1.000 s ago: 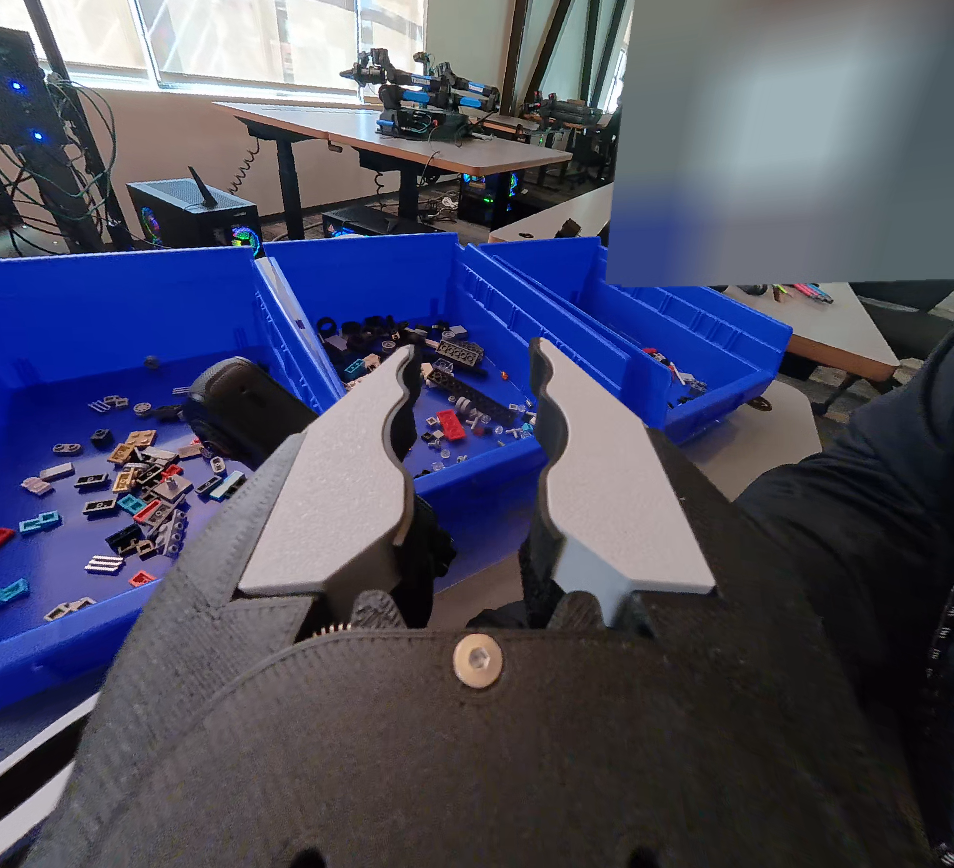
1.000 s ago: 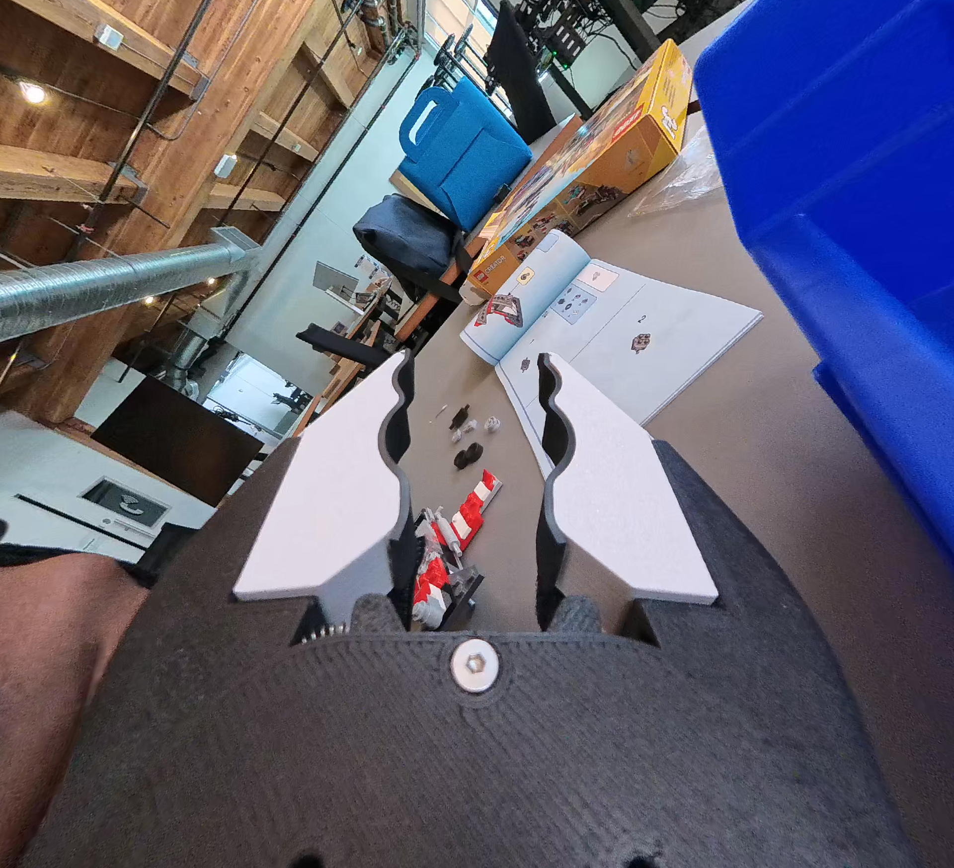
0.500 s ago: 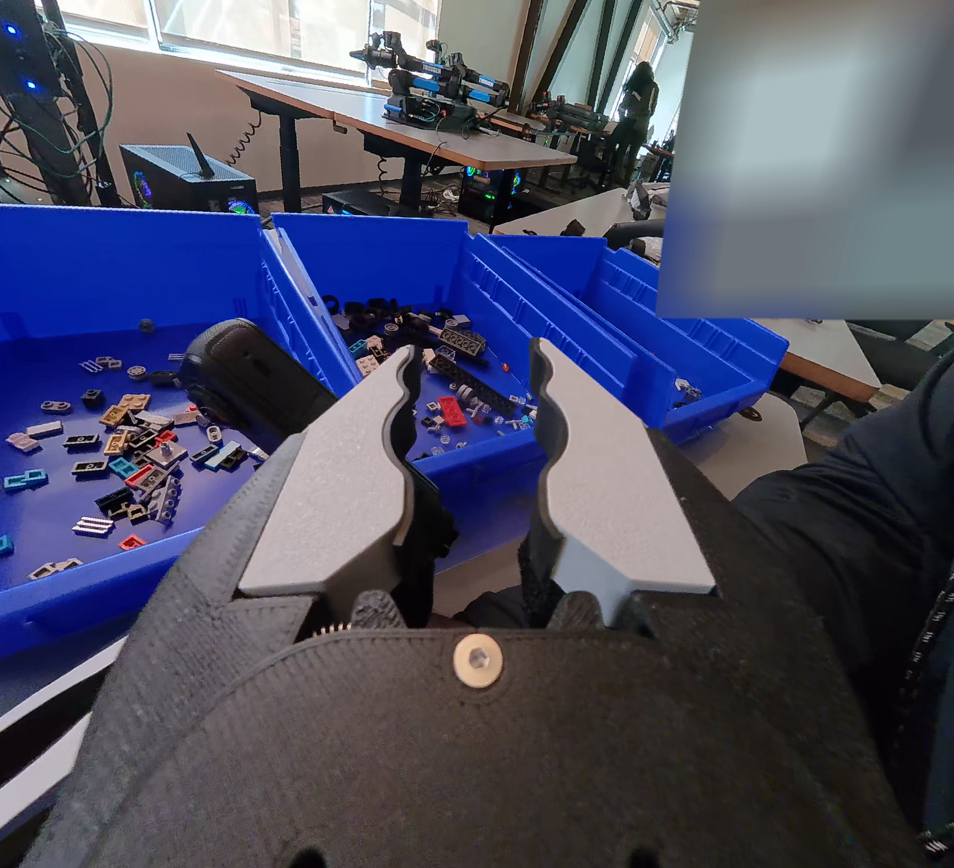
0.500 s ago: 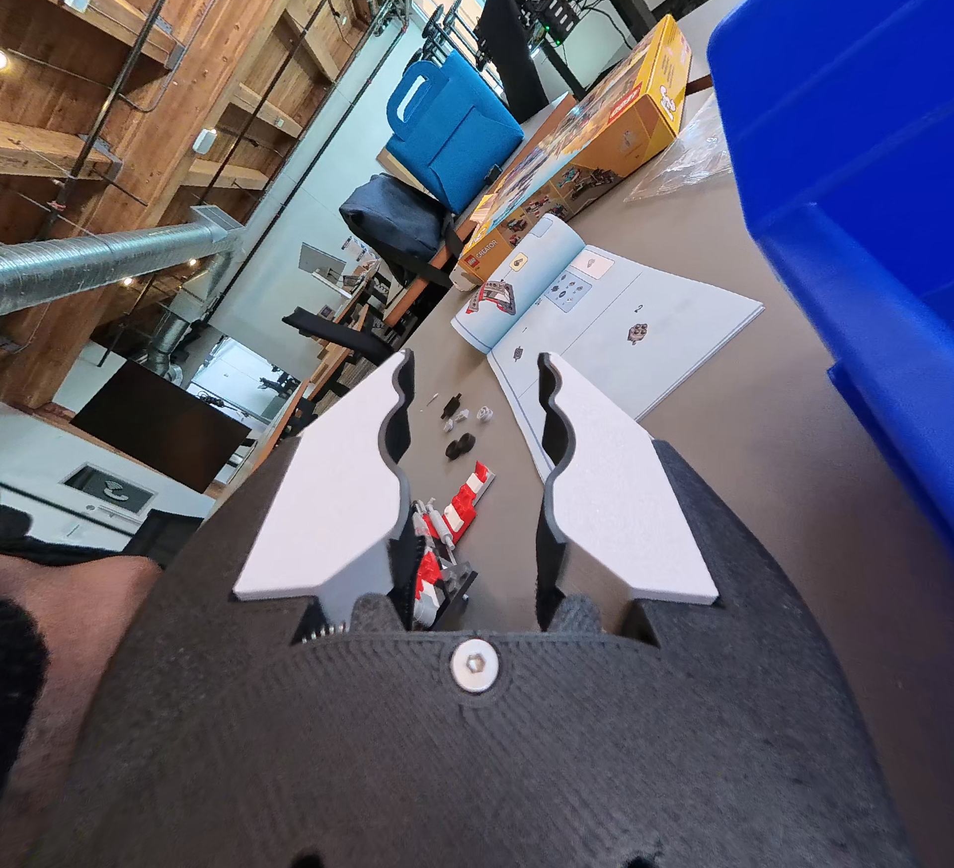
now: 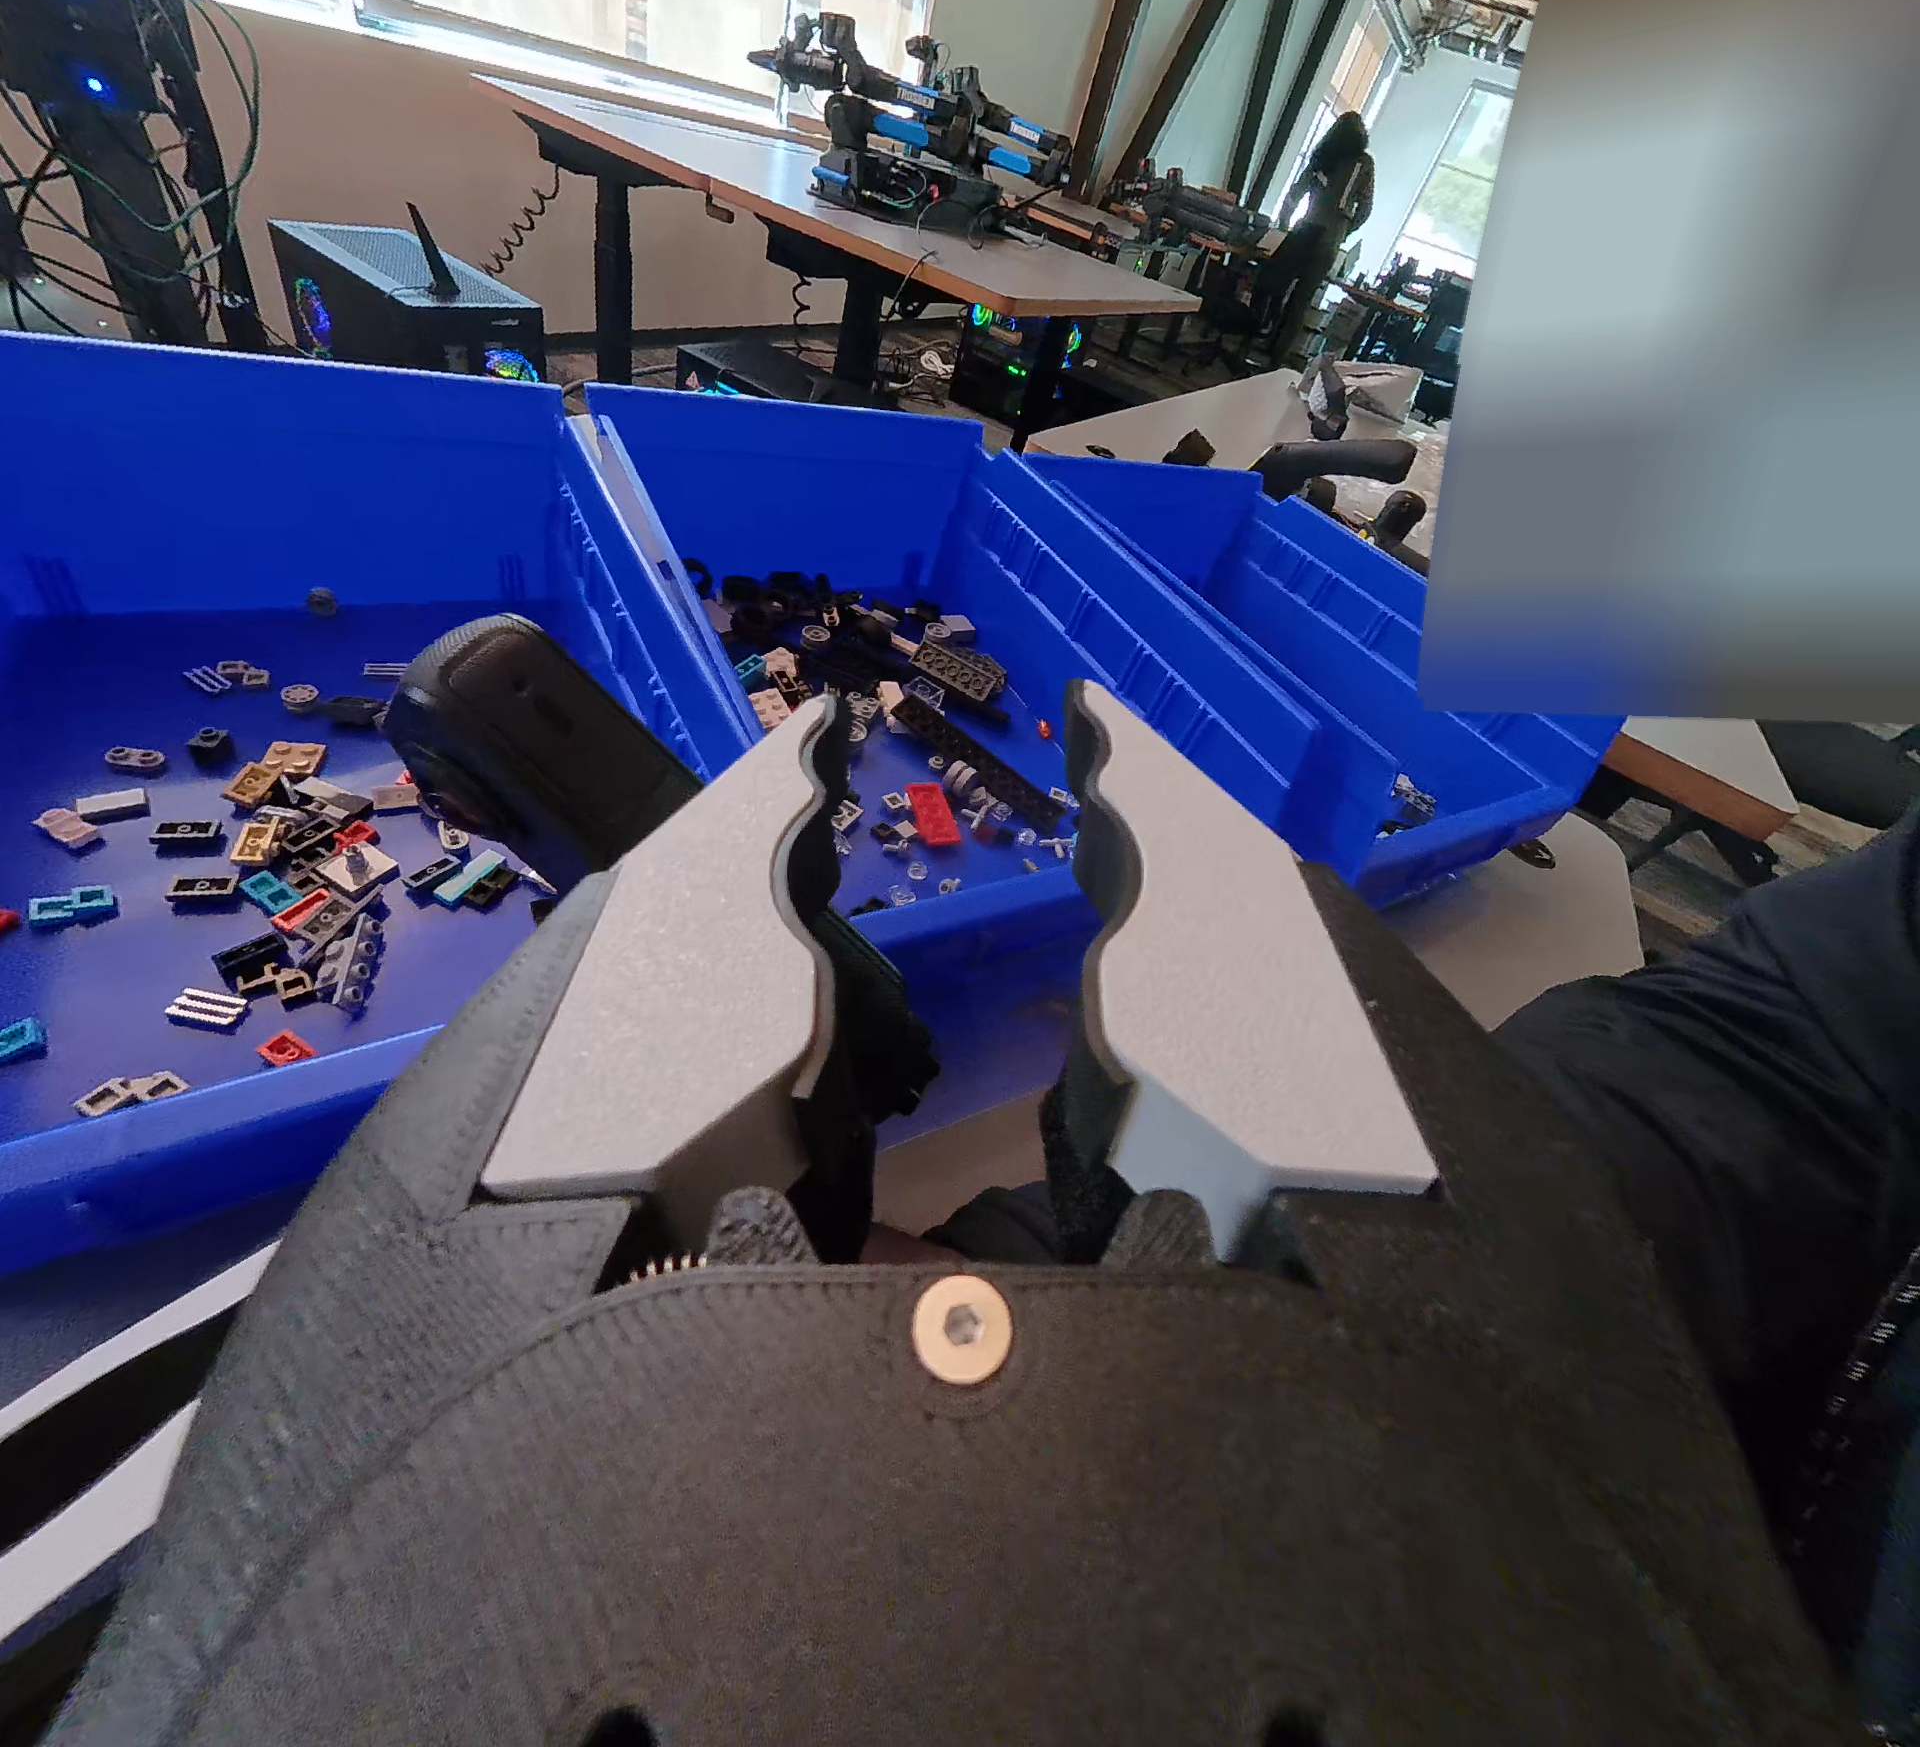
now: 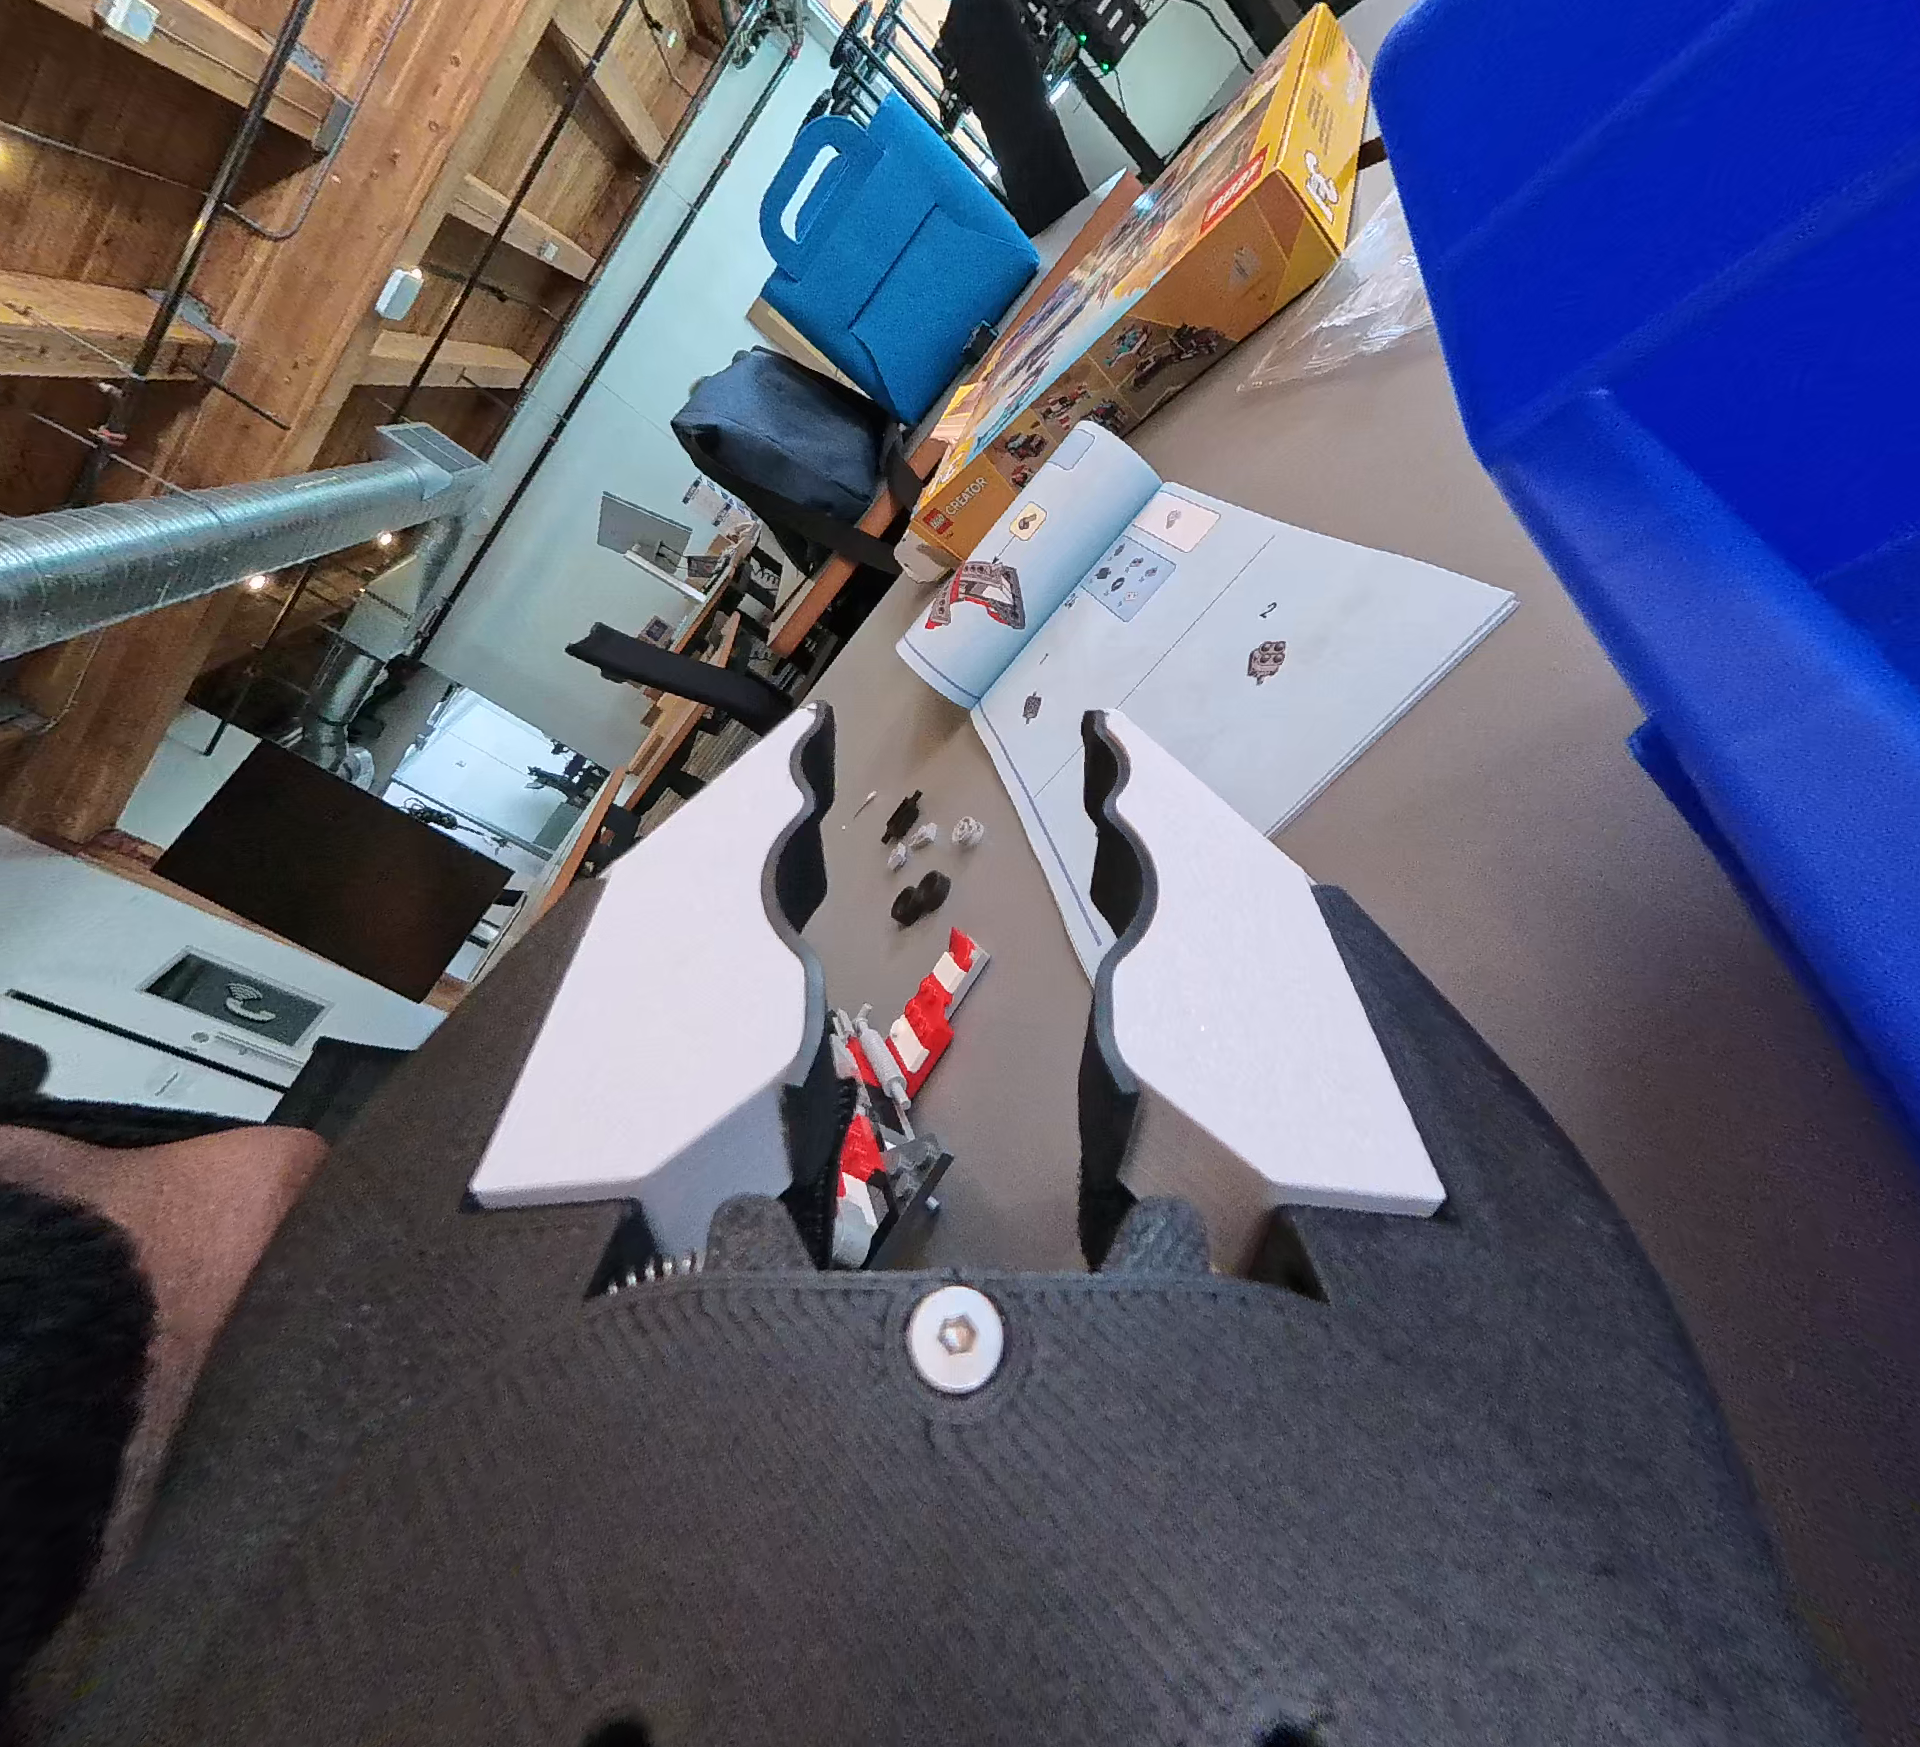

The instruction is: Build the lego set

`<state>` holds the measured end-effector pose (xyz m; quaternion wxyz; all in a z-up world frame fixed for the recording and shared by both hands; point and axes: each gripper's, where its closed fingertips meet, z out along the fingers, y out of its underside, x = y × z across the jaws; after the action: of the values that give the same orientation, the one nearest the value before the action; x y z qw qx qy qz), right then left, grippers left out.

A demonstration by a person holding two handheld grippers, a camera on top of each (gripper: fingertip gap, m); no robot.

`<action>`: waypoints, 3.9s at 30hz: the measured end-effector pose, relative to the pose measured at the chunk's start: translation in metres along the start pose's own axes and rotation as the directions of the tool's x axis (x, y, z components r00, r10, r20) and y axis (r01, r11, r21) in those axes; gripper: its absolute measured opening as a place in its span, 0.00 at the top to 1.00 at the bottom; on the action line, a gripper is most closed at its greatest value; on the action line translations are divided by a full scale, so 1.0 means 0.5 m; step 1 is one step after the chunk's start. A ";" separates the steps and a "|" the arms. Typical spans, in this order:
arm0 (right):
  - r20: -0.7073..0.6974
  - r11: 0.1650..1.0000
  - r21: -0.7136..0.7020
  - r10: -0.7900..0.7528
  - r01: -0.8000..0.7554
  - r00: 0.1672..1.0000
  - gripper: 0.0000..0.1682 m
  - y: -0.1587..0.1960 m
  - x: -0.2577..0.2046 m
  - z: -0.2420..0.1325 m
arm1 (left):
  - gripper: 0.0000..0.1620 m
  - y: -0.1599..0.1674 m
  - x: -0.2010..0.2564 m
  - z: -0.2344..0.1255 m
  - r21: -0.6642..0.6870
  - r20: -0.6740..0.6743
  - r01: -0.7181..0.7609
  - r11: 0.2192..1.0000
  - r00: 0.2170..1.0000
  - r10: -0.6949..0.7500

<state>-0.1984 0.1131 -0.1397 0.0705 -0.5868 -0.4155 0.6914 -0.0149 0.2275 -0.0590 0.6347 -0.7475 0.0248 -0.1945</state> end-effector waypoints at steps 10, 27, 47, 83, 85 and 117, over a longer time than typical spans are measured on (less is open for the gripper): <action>0.003 1.000 -0.004 0.007 -0.007 1.000 0.72 -0.001 0.002 0.001 | 0.75 0.013 -0.004 0.012 -0.052 0.036 -0.030 0.998 0.999 0.032; 0.033 0.998 0.003 0.063 -0.063 0.997 0.72 -0.010 0.006 -0.002 | 0.75 0.038 -0.012 0.046 -0.176 0.085 -0.092 0.980 0.990 0.109; 0.037 0.996 0.013 0.082 -0.083 0.996 0.72 -0.013 0.009 -0.005 | 0.75 0.034 -0.017 0.048 -0.159 0.087 -0.075 0.984 0.992 0.089; -0.013 1.000 0.005 0.013 -0.013 1.000 0.72 -0.006 0.011 -0.010 | 0.76 0.010 -0.001 0.015 -0.018 0.010 -0.008 1.000 1.000 0.008; -0.018 1.000 0.003 0.006 -0.005 1.000 0.72 -0.004 0.010 -0.010 | 0.76 0.006 0.001 0.009 0.010 -0.007 0.010 1.000 1.000 -0.010; -0.055 1.000 -0.002 -0.013 0.013 0.998 0.73 0.004 0.012 -0.028 | 0.78 -0.075 0.006 -0.051 0.148 -0.198 0.223 0.963 0.961 -0.192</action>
<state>-0.1874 0.1222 -0.1453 0.0860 -0.6029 -0.4179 0.6742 -0.0285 0.2099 -0.0191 0.6669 -0.6684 -0.0127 -0.3292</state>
